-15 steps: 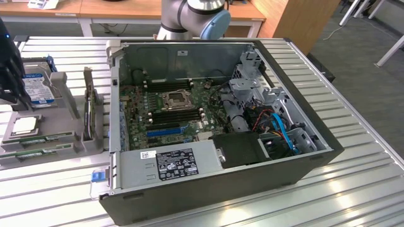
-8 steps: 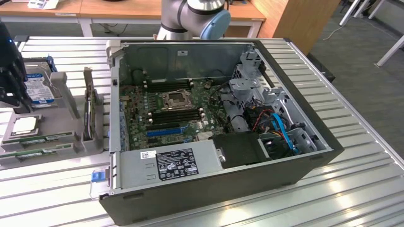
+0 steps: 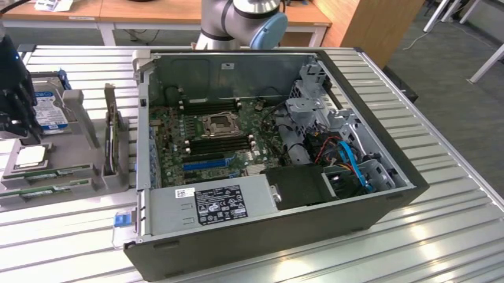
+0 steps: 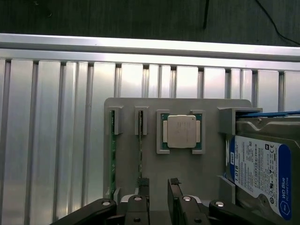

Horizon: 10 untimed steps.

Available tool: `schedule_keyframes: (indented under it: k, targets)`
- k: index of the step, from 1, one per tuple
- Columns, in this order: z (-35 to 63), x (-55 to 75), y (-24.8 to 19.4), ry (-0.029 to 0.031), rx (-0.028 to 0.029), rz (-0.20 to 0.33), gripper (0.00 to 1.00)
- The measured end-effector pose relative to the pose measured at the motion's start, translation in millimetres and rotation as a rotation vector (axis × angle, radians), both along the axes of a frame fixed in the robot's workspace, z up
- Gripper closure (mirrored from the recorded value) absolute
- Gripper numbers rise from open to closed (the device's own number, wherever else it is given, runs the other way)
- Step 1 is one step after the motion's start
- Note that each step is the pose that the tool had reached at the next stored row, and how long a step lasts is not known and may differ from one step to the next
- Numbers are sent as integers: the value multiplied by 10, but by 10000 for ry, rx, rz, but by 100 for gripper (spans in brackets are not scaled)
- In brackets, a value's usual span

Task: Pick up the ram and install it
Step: 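Pick up the ram and move it above insertion slot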

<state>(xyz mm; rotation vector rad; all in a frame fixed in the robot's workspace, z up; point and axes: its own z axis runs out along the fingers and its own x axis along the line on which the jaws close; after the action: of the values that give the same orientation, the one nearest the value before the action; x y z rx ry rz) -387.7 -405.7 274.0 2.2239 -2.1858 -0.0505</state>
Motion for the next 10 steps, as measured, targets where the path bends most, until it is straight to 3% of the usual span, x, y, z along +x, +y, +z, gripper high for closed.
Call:
schedule_keyframes:
  k: [10]
  targets:
    - [-112, 0, 0, -1, 0, 0, 71]
